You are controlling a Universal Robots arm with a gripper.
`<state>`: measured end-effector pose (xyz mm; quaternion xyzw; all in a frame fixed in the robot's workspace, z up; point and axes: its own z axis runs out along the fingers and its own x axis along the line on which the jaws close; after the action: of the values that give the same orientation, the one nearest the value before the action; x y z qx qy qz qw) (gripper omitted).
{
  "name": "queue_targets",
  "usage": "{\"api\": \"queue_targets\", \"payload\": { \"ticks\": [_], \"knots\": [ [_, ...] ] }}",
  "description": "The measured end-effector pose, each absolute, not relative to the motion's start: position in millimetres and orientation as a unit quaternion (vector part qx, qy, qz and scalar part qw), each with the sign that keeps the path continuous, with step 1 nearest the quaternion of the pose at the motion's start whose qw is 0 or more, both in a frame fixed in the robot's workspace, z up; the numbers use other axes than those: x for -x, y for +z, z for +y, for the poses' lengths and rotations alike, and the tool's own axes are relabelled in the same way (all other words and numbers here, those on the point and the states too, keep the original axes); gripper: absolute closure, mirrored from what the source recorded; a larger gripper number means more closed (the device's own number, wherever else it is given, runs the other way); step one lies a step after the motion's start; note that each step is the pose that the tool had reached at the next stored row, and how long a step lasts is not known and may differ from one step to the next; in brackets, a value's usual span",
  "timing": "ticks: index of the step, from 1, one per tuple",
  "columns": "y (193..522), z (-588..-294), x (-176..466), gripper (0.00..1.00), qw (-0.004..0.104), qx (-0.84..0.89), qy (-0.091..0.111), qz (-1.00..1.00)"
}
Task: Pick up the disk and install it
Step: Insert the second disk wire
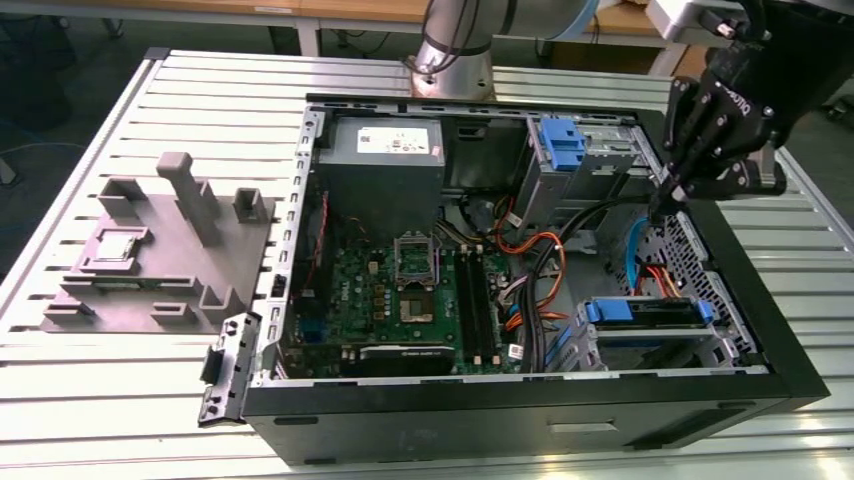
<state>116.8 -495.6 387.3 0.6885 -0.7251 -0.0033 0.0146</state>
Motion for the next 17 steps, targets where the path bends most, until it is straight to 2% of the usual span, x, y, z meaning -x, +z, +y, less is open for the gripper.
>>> {"api": "queue_targets", "payload": {
  "ticks": [8,9,10,11,17],
  "knots": [
    [382.5,-482.1,-118.1,0.89,0.029,-0.686,0.009,-0.727],
    [381.5,-481.0,-118.3,0.83,0.031,-0.686,0.011,-0.727],
    [380.5,-480.1,-118.4,0.83,0.033,-0.686,0.012,-0.727],
    [379.5,-479.3,-118.6,0.76,0.034,-0.686,0.013,-0.727],
    [374.2,-477.6,-118.8,0.76,0.043,-0.685,0.023,-0.727]
  ]
}}
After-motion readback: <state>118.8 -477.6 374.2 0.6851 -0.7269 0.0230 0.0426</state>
